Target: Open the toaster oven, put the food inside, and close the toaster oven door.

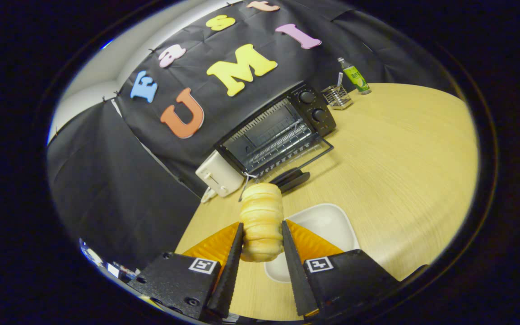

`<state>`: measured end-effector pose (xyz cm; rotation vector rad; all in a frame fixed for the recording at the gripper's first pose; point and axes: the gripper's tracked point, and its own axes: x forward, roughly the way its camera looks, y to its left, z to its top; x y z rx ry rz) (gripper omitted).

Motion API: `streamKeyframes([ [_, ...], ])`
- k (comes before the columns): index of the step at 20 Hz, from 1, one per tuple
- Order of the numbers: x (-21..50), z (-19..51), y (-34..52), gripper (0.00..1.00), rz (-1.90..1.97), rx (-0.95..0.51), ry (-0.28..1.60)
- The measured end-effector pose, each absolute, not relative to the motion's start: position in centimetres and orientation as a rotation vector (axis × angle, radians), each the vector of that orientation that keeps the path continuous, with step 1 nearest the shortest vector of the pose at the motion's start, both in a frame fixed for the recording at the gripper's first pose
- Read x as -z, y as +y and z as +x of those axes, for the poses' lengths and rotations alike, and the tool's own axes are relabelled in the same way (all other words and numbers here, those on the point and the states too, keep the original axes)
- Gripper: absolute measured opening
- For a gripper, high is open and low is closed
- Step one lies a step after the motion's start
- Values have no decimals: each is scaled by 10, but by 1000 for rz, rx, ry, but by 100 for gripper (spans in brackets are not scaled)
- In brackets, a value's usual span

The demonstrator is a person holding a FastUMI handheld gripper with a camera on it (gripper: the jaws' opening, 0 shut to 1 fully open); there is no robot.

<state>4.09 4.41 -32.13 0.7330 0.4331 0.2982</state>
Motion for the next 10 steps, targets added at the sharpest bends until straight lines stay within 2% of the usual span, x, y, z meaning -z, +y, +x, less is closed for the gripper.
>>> streamKeyframes([
  [6, 289, 73, 46, 57, 951, -387, 387],
  [10, 283, 119, 35, 57, 984, -386, 357],
])
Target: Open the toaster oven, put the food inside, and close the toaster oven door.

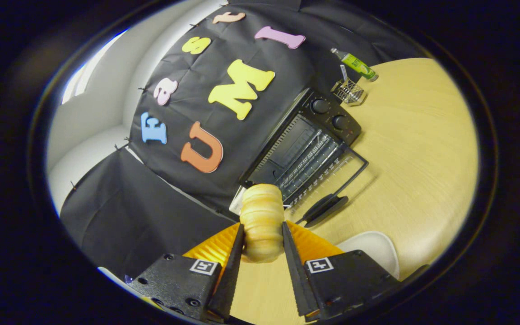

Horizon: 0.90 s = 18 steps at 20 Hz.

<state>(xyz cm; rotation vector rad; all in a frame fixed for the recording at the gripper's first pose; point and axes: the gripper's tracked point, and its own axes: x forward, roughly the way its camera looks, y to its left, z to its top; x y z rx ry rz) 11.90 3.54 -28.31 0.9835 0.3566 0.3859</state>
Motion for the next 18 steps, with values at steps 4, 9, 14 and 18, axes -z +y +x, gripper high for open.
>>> streamKeyframes([
  [4, 292, 175, 34, 57, 956, -388, 383],
  [9, 300, 246, 28, 58, 970, -376, 416],
  [14, 313, 308, 17, 58, 933, -341, 404],
  [18, 321, 339, 27, 58, 906, -343, 425],
])
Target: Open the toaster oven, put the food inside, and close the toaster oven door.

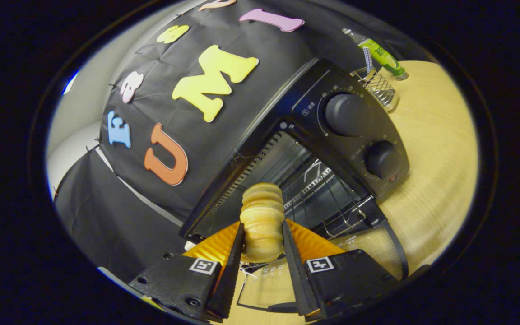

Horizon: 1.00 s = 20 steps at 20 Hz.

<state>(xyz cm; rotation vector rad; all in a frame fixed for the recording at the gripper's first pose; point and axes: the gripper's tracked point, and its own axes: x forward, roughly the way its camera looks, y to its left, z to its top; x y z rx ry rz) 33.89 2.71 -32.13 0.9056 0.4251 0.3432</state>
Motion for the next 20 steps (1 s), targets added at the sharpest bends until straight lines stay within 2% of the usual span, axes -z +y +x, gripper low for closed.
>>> streamKeyframes([
  [6, 308, 363, 49, 58, 822, -376, 384],
  [14, 322, 386, 43, 60, 745, -314, 400],
  [18, 322, 387, 23, 86, 781, -231, 353],
  [20, 325, 385, 23, 89, 787, -238, 374],
])
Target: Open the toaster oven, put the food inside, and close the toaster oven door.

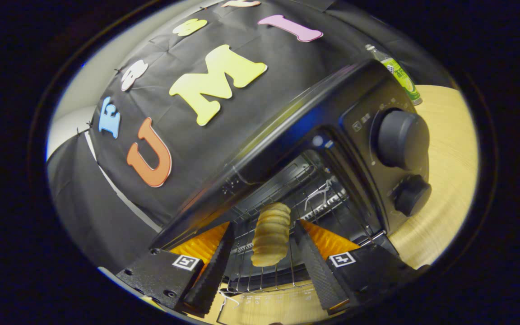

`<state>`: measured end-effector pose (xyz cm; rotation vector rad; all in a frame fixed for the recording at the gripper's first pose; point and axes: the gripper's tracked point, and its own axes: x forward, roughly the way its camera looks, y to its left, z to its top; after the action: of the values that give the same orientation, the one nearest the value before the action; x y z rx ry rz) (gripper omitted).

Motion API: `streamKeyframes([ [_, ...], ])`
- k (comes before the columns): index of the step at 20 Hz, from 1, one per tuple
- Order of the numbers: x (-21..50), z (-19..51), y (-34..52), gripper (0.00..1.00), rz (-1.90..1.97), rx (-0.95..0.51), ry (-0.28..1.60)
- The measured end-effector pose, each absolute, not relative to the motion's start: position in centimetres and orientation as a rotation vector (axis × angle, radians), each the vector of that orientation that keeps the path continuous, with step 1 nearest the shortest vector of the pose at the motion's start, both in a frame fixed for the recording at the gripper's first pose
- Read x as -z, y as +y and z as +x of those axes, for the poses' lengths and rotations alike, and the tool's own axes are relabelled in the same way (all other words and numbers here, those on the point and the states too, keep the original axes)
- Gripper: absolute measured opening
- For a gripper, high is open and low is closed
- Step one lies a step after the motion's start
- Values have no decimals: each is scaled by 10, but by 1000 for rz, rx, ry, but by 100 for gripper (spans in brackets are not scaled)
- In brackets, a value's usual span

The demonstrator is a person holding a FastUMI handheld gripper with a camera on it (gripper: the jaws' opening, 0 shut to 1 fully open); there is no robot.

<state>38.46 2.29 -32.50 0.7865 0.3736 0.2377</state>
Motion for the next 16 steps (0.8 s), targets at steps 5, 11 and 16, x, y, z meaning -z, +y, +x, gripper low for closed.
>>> streamKeyframes([
  [5, 327, 361, 12, 89, 780, -228, 455],
  [11, 325, 315, -3, 100, 582, -200, 538],
  [16, 302, 272, 2, 100, 423, -187, 526],
])
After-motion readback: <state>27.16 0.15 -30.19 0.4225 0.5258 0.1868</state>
